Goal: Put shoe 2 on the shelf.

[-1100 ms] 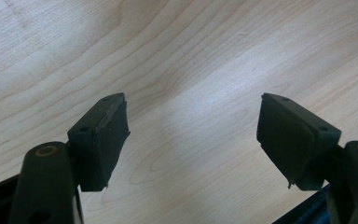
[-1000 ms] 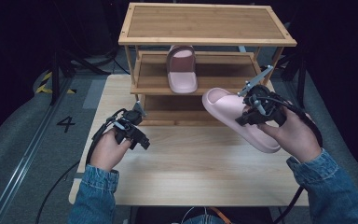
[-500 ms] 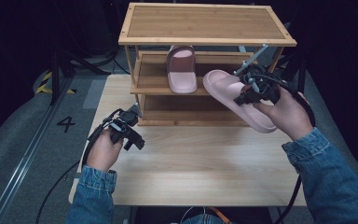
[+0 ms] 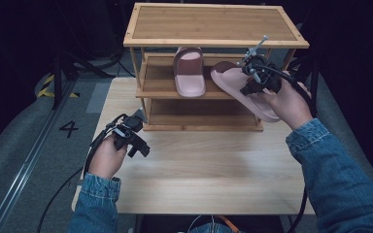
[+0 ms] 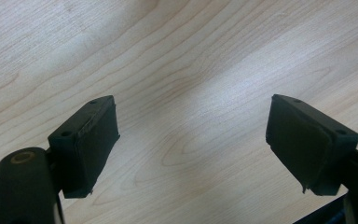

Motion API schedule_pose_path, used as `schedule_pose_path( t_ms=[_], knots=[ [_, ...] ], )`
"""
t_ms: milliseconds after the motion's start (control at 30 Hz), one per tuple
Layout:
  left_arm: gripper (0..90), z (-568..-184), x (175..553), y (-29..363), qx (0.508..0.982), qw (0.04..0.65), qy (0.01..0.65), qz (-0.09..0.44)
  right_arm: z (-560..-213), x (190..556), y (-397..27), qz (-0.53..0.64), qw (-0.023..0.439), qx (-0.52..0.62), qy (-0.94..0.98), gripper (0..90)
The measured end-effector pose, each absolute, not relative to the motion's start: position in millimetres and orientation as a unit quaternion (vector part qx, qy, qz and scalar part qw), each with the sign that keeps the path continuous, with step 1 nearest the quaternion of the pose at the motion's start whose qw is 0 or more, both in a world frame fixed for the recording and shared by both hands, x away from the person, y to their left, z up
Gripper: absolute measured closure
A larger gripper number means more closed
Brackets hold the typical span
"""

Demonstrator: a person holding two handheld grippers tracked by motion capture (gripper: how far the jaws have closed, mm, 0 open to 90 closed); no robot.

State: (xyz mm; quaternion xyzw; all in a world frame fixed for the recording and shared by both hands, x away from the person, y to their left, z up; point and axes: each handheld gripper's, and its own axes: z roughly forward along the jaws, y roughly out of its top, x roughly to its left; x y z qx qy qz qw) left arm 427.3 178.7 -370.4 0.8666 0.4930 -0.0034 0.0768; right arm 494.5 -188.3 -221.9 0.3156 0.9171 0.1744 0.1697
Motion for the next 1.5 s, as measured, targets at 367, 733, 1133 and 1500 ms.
schedule_pose_path(
  t_ms=[367,733,1133,1500],
  knots=[
    [17.2,-369,427,178,0.867,0.078,0.492,0.002,-230,510,-181,0.176,0.205,0.311,0.911,83.6],
    [17.2,-368,426,177,0.869,0.079,0.489,0.002,-234,512,-178,0.179,0.245,0.290,0.907,68.2],
    [17.2,-370,429,172,0.872,0.076,0.484,-0.002,-215,475,-211,0.239,0.217,0.325,0.889,65.7],
    [17.2,-370,431,167,0.876,0.073,0.478,-0.003,-212,450,-286,0.294,0.147,0.394,0.858,72.0]
  ],
)
